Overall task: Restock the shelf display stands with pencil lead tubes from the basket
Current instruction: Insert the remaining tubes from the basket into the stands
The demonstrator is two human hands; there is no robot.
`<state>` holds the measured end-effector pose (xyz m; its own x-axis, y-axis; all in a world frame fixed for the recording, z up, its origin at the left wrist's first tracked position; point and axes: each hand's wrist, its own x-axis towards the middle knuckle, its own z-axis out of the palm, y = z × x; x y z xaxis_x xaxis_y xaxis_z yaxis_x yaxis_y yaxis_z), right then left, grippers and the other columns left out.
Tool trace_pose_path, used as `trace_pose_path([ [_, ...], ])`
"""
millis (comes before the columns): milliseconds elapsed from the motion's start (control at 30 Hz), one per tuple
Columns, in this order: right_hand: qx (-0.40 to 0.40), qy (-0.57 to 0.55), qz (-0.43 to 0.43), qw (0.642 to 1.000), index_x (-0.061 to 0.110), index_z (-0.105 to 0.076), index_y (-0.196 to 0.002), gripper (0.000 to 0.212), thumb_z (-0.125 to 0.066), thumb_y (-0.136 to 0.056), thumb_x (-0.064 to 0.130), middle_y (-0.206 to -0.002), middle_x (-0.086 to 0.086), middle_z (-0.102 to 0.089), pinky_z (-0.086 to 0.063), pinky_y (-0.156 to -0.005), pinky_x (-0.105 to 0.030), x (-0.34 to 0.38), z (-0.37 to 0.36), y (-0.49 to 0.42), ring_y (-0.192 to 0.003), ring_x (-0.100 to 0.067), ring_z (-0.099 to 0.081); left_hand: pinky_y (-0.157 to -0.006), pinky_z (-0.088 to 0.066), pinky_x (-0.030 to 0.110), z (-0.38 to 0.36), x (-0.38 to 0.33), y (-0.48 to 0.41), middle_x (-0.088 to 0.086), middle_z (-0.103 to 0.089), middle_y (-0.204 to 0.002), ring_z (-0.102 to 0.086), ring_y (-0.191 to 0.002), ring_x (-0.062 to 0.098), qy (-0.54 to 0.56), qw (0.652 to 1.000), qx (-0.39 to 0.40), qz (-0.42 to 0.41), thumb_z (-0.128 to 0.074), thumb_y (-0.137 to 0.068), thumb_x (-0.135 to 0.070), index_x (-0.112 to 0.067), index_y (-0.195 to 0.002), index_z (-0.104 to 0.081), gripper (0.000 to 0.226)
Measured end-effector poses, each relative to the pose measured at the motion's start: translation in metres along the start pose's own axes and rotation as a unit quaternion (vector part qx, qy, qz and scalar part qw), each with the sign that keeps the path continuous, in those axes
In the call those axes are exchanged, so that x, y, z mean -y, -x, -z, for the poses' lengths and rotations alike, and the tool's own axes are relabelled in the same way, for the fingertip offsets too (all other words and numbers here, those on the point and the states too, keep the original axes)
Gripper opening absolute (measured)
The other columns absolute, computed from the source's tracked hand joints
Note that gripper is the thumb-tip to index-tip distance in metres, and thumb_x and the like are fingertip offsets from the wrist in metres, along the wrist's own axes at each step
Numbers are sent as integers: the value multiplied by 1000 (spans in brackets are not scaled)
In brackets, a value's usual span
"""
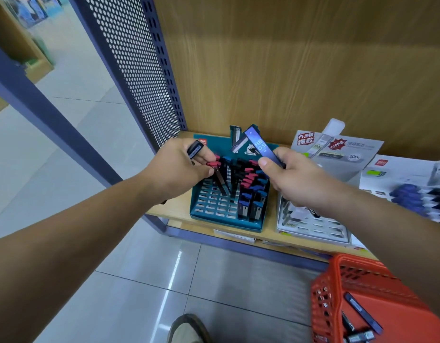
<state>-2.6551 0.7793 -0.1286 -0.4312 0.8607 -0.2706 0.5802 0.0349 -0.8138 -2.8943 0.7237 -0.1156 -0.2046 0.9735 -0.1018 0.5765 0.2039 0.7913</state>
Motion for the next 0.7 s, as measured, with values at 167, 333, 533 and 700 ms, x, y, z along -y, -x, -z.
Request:
trace_pose_path([
  [167,-13,-6,1,1000,18,-54,-96,23,-53,-105,40,-69,-2,-44,-29,-51,-26,-3,1,-6,-44,-6,-35,-63,-51,10,-1,6,-5,-3,-70,-78,-62,-63,-3,-12,1000,17,-12,-79,-87,-2,-17,-91,-75,16],
  [333,-16,-20,26,999,22,-59,-92,19,-56,-105,36,-68,-5,-53,-33,-53,-27,4,-3,-7,-45,-7,-39,-51,-42,8,11,18,-11,-4,-66,-73,-53,-52,-4,-29,999,-39,-3,-78,-88,-6,-20,-91,-74,15],
  [533,-17,-13,35,999,20,-57,-89,21,-56,-105,35,-71,-5,-61,-36,-56,-27,7,-11,-9,-43,-2,-42,-55,-47,10,7,22,-11,-5,-71,-74,-59,-59,-2,-46,999,-17,-24,-79,-87,-6,-24,-87,-73,20],
  [700,-14,3,39,999,21,-55,-83,25,-56,-105,33,-69,-3,-60,-36,-55,-26,10,-13,-8,-43,0,-43,-53,-42,7,5,25,-10,-13,-70,-74,-60,-61,-3,-104,994,-1,-42,-77,-89,-10,-27,-88,-74,18],
])
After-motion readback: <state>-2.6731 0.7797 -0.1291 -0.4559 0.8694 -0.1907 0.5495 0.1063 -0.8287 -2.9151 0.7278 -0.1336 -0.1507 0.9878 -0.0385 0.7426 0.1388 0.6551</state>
